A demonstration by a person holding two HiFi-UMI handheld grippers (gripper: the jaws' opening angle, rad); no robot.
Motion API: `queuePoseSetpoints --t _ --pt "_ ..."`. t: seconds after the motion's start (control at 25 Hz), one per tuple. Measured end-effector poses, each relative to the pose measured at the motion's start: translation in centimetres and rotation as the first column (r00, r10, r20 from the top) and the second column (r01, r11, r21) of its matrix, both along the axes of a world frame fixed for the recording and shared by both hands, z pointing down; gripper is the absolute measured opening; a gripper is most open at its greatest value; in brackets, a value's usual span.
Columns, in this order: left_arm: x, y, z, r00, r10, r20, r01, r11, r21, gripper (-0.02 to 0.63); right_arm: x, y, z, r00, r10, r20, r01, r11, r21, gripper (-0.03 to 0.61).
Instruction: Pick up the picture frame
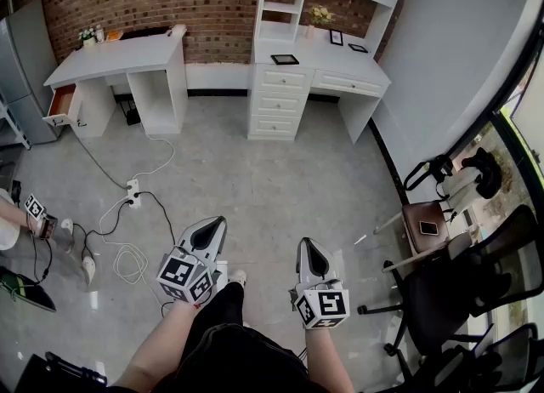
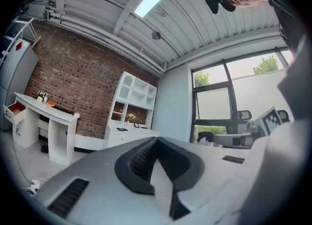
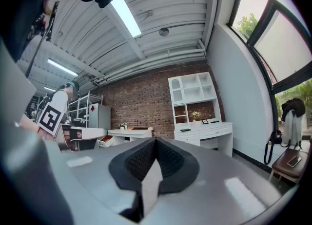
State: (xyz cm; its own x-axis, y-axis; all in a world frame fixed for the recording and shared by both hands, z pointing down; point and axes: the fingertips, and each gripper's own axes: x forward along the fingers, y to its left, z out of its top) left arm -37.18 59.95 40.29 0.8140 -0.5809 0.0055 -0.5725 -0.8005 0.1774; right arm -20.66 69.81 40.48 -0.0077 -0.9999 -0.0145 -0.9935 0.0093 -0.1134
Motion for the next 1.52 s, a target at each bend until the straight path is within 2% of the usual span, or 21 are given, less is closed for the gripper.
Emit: queuePoseSetpoints --t 0.44,0.96,1.28,1.52 --pt "3.5 -8.7 0.1 1.000 -0.003 -0.008 0.003 1.000 -0.003 0.006 3.9 -8.1 0.4 1.000 0.007 -0.014 -0.007 1.000 -0.022 0.003" --pt "7.7 -19.5 0.1 1.000 0.025 -0.002 -0.025 1.000 -0.001 0.006 8.3 -18.0 1.0 0.999 0.044 0.018 -0.043 0.998 -0.035 0.003" --pt "8.6 -26.5 0.8 1.000 0.027 -0.004 -0.027 1.000 -0.009 0.006 10.0 -24.4 1.7 0.997 0.074 0.036 -0.073 0.997 -0.036 0.003" --pt "9.1 -29.4 1.3 1.000 0.025 -0.010 -0.025 0.999 -0.020 0.006 10.8 -27.2 2.1 0.996 0.079 0.041 -0.077 0.996 -0.050 0.003"
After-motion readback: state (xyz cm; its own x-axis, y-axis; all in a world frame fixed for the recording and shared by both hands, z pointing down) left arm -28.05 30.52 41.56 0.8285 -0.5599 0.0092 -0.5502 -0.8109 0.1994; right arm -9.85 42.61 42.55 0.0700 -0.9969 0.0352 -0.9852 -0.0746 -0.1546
